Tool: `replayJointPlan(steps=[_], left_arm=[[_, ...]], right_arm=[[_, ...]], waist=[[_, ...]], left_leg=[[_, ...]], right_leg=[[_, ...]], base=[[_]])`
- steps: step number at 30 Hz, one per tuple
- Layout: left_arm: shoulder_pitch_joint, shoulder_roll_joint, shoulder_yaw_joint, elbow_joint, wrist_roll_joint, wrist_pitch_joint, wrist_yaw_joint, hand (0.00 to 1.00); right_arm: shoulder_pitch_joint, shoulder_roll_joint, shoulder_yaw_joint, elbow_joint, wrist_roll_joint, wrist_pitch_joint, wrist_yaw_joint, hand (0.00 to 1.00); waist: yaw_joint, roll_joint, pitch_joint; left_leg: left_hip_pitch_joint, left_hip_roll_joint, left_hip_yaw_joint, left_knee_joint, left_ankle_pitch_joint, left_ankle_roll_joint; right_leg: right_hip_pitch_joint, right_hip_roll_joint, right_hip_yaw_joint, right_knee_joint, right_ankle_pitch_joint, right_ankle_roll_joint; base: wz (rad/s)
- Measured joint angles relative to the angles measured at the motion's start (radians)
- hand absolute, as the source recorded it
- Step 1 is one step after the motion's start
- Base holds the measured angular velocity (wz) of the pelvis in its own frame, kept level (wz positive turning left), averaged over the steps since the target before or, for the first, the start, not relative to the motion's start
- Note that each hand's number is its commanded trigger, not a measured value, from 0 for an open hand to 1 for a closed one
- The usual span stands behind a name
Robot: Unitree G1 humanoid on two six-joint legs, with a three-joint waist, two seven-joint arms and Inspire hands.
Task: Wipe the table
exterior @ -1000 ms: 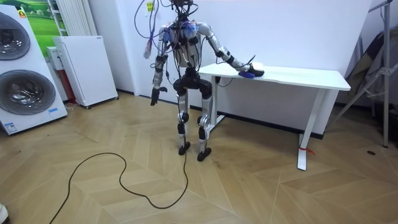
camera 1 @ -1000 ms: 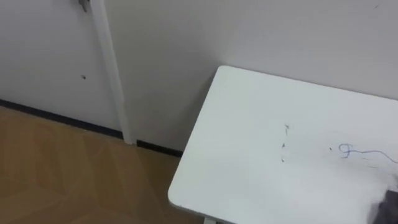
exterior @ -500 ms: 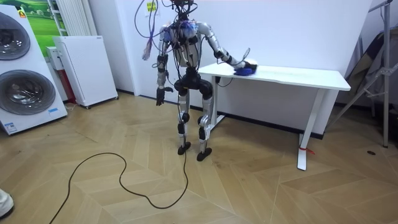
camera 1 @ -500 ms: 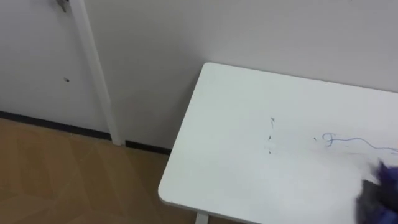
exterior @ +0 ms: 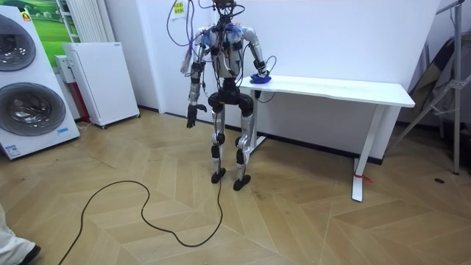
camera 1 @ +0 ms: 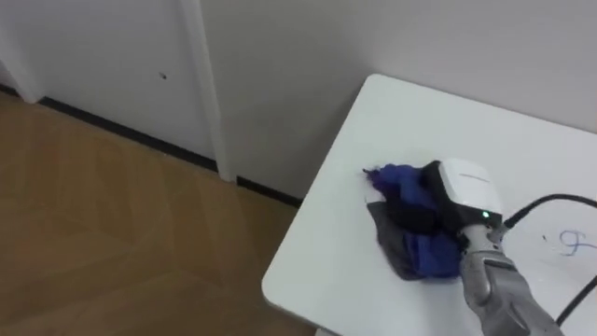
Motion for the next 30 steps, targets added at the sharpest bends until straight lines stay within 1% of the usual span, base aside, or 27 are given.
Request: replayJointPlan(steps=[1,2,4,5,6,7,8,9,10,11,12,14,15,16,17,18,20,21,22,23,24,25,26,27,28,29,30], left_arm=[[-0.014,0.001,0.008,0.011,0.0,-0.005,0.0,0.0],[-0.02,0.001,0.016,0.012,0.0,-0.011,0.001,0.0],[-0.047,0.012,0.049,0.011,0.007,-0.039,0.004,0.0],[-0.058,0.022,0.068,0.011,0.007,-0.043,0.012,0.0],[-0.064,0.029,0.078,0.011,0.008,-0.045,0.013,0.0],[-0.074,0.043,0.103,0.01,0.009,-0.052,0.023,0.0],[-0.082,0.052,0.125,0.007,0.009,-0.056,0.035,0.0],[-0.088,0.056,0.129,0.005,0.008,-0.055,0.041,0.0],[-0.099,0.07,0.134,0.005,0.008,-0.055,0.051,0.0],[-0.104,0.083,0.133,0.005,0.008,-0.055,0.054,0.0],[-0.106,0.087,0.135,0.005,0.007,-0.055,0.055,0.0],[-0.119,0.099,0.133,0.004,0.007,-0.055,0.056,0.0],[-0.121,0.102,0.125,0.004,0.004,-0.054,0.055,0.0],[-0.13,0.106,0.111,0.004,0.001,-0.052,0.056,0.0],[-0.137,0.108,0.097,0.005,-0.001,-0.05,0.056,0.0],[-0.159,0.112,0.069,0.014,-0.002,-0.047,0.055,0.0],[-0.2,0.108,0.034,0.04,-0.01,-0.041,0.054,0.0],[-0.21,0.106,0.033,0.05,-0.013,-0.042,0.054,0.0],[-0.213,0.102,0.034,0.069,-0.012,-0.043,0.05,0.0],[-0.214,0.096,0.04,0.074,-0.01,-0.048,0.047,0.0],[-0.213,0.094,0.04,0.073,-0.011,-0.052,0.047,0.0],[-0.215,0.094,0.037,0.074,-0.015,-0.057,0.045,0.0],[-0.223,0.074,0.035,0.073,-0.02,-0.057,0.045,0.0],[-0.222,0.072,0.031,0.074,-0.021,-0.064,0.045,0.0],[-0.215,0.067,0.014,0.065,-0.021,-0.064,0.044,0.0],[-0.203,0.061,0.012,0.055,-0.021,-0.063,0.042,0.0],[-0.166,0.058,0.012,0.037,-0.021,-0.061,0.041,0.0]], right_arm=[[0.01,0.0,-0.011,0.032,0.049,-0.014,-0.031,1.0],[0.019,-0.001,-0.022,0.049,0.069,-0.022,-0.046,1.0],[0.045,-0.002,-0.118,0.126,0.161,-0.057,-0.092,1.0],[0.046,-0.006,-0.155,0.16,0.216,-0.057,-0.108,1.0],[0.046,-0.011,-0.166,0.174,0.244,-0.057,-0.115,1.0],[0.05,-0.032,-0.184,0.204,0.292,-0.06,-0.138,1.0],[0.052,-0.056,-0.211,0.231,0.336,-0.063,-0.156,1.0],[0.055,-0.07,-0.223,0.244,0.361,-0.063,-0.167,1.0],[0.068,-0.079,-0.256,0.275,0.399,-0.063,-0.185,1.0],[0.085,-0.081,-0.275,0.311,0.43,-0.063,-0.201,1.0],[0.093,-0.083,-0.277,0.328,0.443,-0.063,-0.208,1.0],[0.119,-0.075,-0.273,0.346,0.443,-0.043,-0.215,1.0],[0.12,-0.072,-0.273,0.343,0.443,-0.04,-0.215,1.0],[0.128,-0.06,-0.272,0.328,0.444,-0.035,-0.215,1.0],[0.128,-0.052,-0.272,0.322,0.444,-0.032,-0.215,1.0],[0.125,-0.031,-0.266,0.301,0.438,-0.018,-0.214,1.0],[0.08,-0.006,-0.218,0.269,0.414,0.031,-0.205,1.0],[0.056,-0.001,-0.212,0.264,0.388,0.047,-0.191,1.0],[-0.005,0.01,-0.188,0.248,0.31,0.077,-0.15,1.0],[-0.062,0.013,-0.148,0.205,0.226,0.097,-0.104,1.0],[-0.088,0.014,-0.129,0.178,0.182,0.099,-0.086,1.0],[-0.139,0.013,-0.098,0.138,0.112,0.092,-0.068,1.0],[-0.176,0.003,-0.094,0.117,0.063,0.076,-0.061,1.0],[-0.183,0.001,-0.097,0.109,0.045,0.077,-0.061,1.0],[-0.182,-0.008,-0.099,0.109,0.025,0.078,-0.059,1.0],[-0.177,-0.016,-0.099,0.109,0.023,0.08,-0.058,1.0],[-0.16,-0.025,-0.104,0.109,0.022,0.089,-0.05,1.0]], waist=[[-0.012,0.004,0.0009],[-0.016,0.0,-0.0004],[-0.04,0.008,-0.0046],[-0.051,0.01,-0.0057],[-0.054,0.012,-0.0078],[-0.056,0.016,-0.012],[-0.061,0.016,-0.0147],[-0.068,0.018,-0.015],[-0.085,0.019,-0.0182],[-0.091,0.017,-0.0205],[-0.089,0.017,-0.0202],[-0.081,0.013,-0.0197],[-0.08,0.01,-0.02],[-0.081,0.003,-0.0197],[-0.084,-0.002,-0.0191],[-0.078,-0.011,-0.0189],[-0.035,-0.024,-0.0166],[-0.019,-0.028,-0.0145],[0.002,-0.033,-0.012],[0.031,-0.034,-0.0107],[0.042,-0.035,-0.0087],[0.036,-0.037,-0.0045],[0.028,-0.01,0.0041],[0.026,-0.009,0.0081],[0.024,-0.007,0.0083],[0.019,-0.011,0.0114],[0.012,-0.008,0.011]], left_leg=[[0.01,0.001,0.031,0.002,0.0,0.0],[0.01,0.001,0.055,0.005,0.0,0.0],[0.01,0.006,0.134,0.031,-0.003,0.005],[0.005,0.009,0.161,0.048,-0.011,0.018],[0.0,0.011,0.172,0.059,-0.016,0.027],[-0.018,0.014,0.185,0.077,-0.028,0.045],[-0.047,0.017,0.2,0.096,-0.051,0.061],[-0.062,0.022,0.213,0.111,-0.068,0.063],[-0.084,0.039,0.232,0.142,-0.095,0.063],[-0.095,0.062,0.24,0.169,-0.107,0.059],[-0.1,0.076,0.243,0.184,-0.113,0.054],[-0.137,0.139,0.225,0.253,-0.139,0.033],[-0.154,0.151,0.215,0.274,-0.146,0.027],[-0.193,0.175,0.192,0.32,-0.155,0.018],[-0.21,0.183,0.181,0.338,-0.157,0.014],[-0.238,0.2,0.162,0.364,-0.159,0.001],[-0.261,0.25,0.17,0.4,-0.158,-0.038],[-0.262,0.262,0.178,0.404,-0.155,-0.053],[-0.269,0.282,0.176,0.405,-0.143,-0.081],[-0.279,0.297,0.158,0.399,-0.129,-0.109],[-0.289,0.298,0.139,0.392,-0.12,-0.126],[-0.317,0.304,0.104,0.376,-0.094,-0.165],[-0.332,0.324,0.057,0.345,-0.059,-0.197],[-0.335,0.328,0.047,0.317,-0.035,-0.206],[-0.34,0.323,0.054,0.302,0.002,-0.188],[-0.345,0.312,0.068,0.314,0.006,-0.188],[-0.345,0.275,0.108,0.338,0.003,-0.179]], right_leg=[[-0.011,-0.008,0.005,0.042,-0.006,0.01],[-0.025,-0.014,0.007,0.07,-0.009,0.015],[-0.08,-0.042,0.009,0.196,-0.013,0.022],[-0.103,-0.059,-0.009,0.242,-0.015,0.027],[-0.116,-0.067,-0.022,0.262,-0.015,0.031],[-0.146,-0.086,-0.03,0.291,-0.019,0.051],[-0.179,-0.132,-0.042,0.335,-0.025,0.061],[-0.2,-0.164,-0.045,0.362,-0.03,0.066],[-0.214,-0.229,-0.067,0.39,-0.033,0.076],[-0.21,-0.271,-0.065,0.386,-0.031,0.079],[-0.207,-0.284,-0.06,0.378,-0.029,0.082],[-0.192,-0.301,-0.043,0.302,0.004,0.099],[-0.191,-0.305,-0.043,0.286,0.014,0.104],[-0.178,-0.309,-0.051,0.247,0.038,0.109],[-0.168,-0.311,-0.061,0.229,0.051,0.108],[-0.163,-0.309,-0.074,0.196,0.073,0.113],[-0.17,-0.29,-0.068,0.18,0.102,0.109],[-0.18,-0.286,-0.068,0.182,0.104,0.107],[-0.2,-0.266,-0.064,0.181,0.104,0.106],[-0.221,-0.241,-0.064,0.184,0.103,0.104],[-0.231,-0.226,-0.073,0.184,0.103,0.103],[-0.232,-0.2,-0.119,0.183,0.086,0.121],[-0.237,-0.173,-0.175,0.218,0.058,0.111],[-0.25,-0.17,-0.183,0.236,0.026,0.099],[-0.273,-0.176,-0.192,0.282,-0.023,0.081],[-0.281,-0.176,-0.195,0.298,-0.043,0.075],[-0.283,-0.179,-0.195,0.319,-0.074,0.064]], base=[[-0.06],[-0.09],[-0.15],[-0.24],[-0.39],[-0.42],[-0.33],[0.0],[0.28],[0.29],[0.13],[0.0],[0.16],[0.25],[0.32],[0.13],[-0.31],[-0.73],[-0.93],[-0.92],[-0.56],[0.12],[0.46],[0.82],[0.75],[0.93],[0.85]])
